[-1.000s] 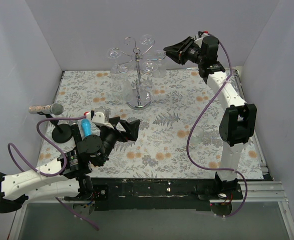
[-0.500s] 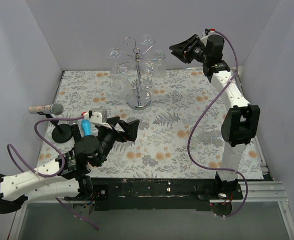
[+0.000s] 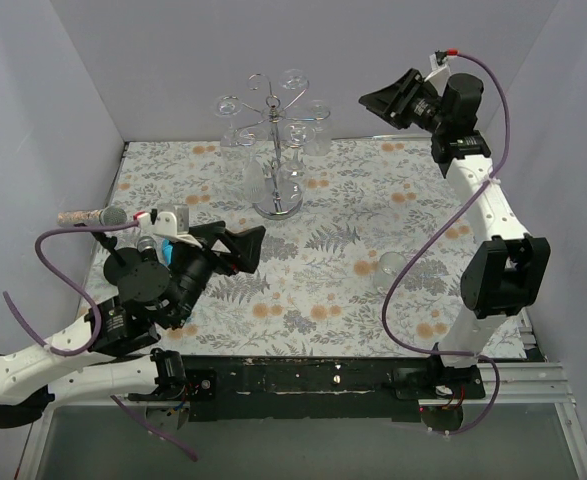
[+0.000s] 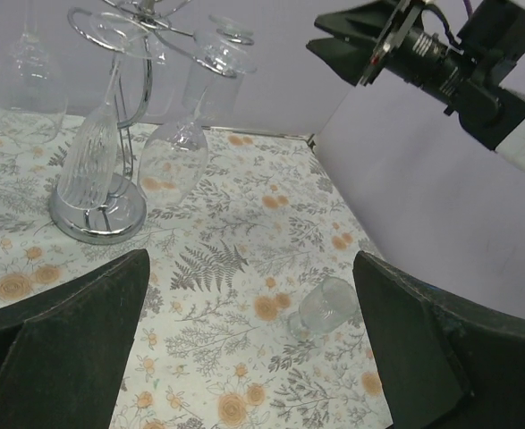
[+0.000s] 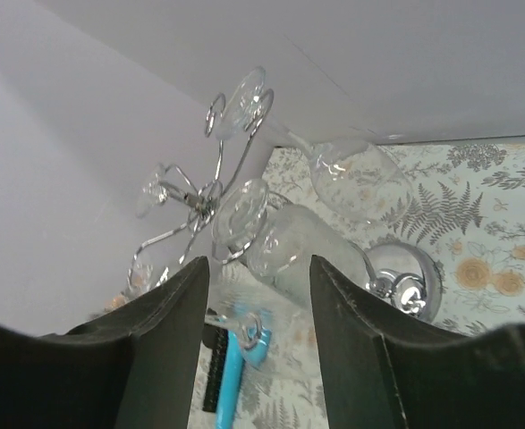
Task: Place the wine glass upside down on the wine glass rack
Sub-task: Turn the wine glass upside down at the wine rack, then adjust the wine rack at the center of the board.
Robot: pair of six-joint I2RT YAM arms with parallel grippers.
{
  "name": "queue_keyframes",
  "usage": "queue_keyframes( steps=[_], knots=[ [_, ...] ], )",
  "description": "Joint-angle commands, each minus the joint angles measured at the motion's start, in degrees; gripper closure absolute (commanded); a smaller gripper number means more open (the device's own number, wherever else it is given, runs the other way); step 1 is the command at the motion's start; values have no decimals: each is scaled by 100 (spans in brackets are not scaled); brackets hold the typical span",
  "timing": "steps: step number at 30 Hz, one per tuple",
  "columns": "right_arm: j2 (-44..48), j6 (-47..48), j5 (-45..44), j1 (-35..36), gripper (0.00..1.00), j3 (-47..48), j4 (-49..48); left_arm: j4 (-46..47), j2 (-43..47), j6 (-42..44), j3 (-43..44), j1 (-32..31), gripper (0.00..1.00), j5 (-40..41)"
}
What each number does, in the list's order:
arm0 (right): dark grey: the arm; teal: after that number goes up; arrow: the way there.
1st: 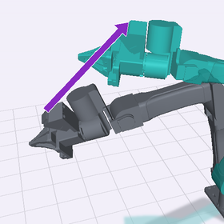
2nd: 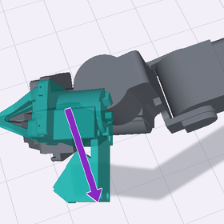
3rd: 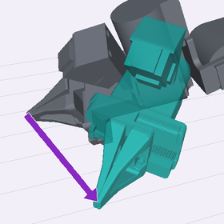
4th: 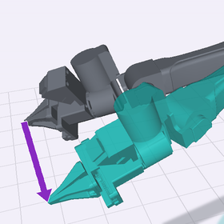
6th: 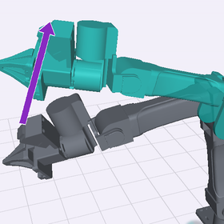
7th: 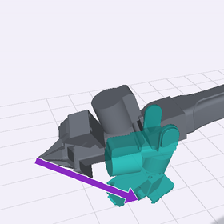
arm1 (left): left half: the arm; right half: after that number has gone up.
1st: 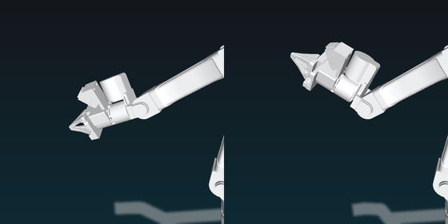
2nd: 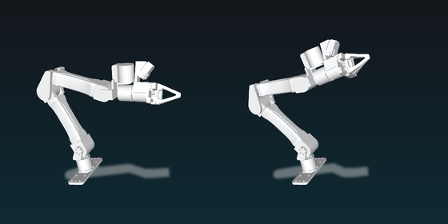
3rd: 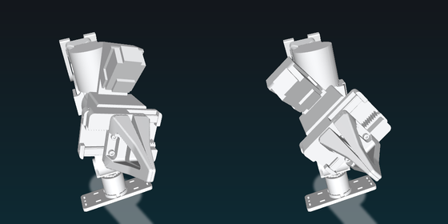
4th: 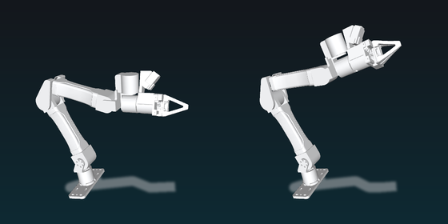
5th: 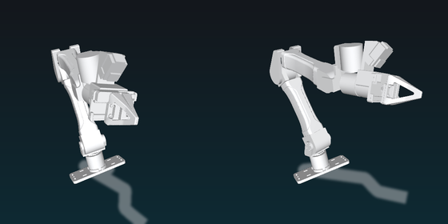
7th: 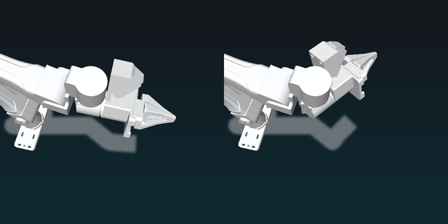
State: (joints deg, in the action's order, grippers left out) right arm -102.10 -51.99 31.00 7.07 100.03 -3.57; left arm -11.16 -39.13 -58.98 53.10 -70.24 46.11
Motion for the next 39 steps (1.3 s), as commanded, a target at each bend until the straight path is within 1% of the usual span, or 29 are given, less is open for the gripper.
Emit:
queue_keyframes(
  steps=[1,3,5,6,8,9,11,14,15,17,20,23,26,29,33,37,39],
  knots=[
    [550,1373,1333,-258,43,-676,-1002,-501,81,62,499,28,2,65],
    [709,2005,2126,-539,42,-975,-1268,-632,90,62,674,19,2,135],
    [893,2681,2619,-828,41,-1169,-1068,-765,47,18,885,19,2,223],
    [990,3077,2795,-917,40,-1196,-771,-809,3,18,1008,19,2,310],
    [1166,4165,2824,-1041,40,-1126,194,-940,-155,62,1272,19,2,407],
    [1280,4675,2710,-1058,38,-1082,1000,-1028,-286,88,1438,19,2,425],
    [1560,5564,2456,-1059,37,-1108,1715,-1308,-663,141,1842,28,2,452],
    [2052,6199,2191,-1059,34,-1432,2106,-1678,-1191,229,2361,19,2,618],
    [2228,6322,2104,-1059,33,-1590,2080,-1827,-1332,238,2519,36,2,784],
    [2606,6499,1963,-1059,26,-1898,2028,-1969,-1561,212,2792,176,2,917],
    [3002,6806,2015,-1067,17,-2250,2036,-1899,-1711,133,3100,685,2,270],
    [3293,6860,2032,-1067,13,-2549,1949,-2143,-2105,-7,3591,1283,2,-372],
    [3407,6930,2181,-1067,13,-2734,1983,-2513,-2781,-131,4329,1626,2,-804],
    [3408,7079,2427,-1067,13,-2839,2097,-2558,-3196,-184,4699,1960,2,-1225],
    [3504,7167,2656,-1067,13,-3103,2063,-2611,-3723,-482,5200,2663,2,-2086],
    [3645,7167,2762,-1067,13,-3445,1913,-2330,-4093,-1017,5351,3304,2,-2921],
    [3698,7159,2744,-1067,13,-3569,1843,-2128,-4251,-1334,5377,3516,2,-3195]
  ],
)
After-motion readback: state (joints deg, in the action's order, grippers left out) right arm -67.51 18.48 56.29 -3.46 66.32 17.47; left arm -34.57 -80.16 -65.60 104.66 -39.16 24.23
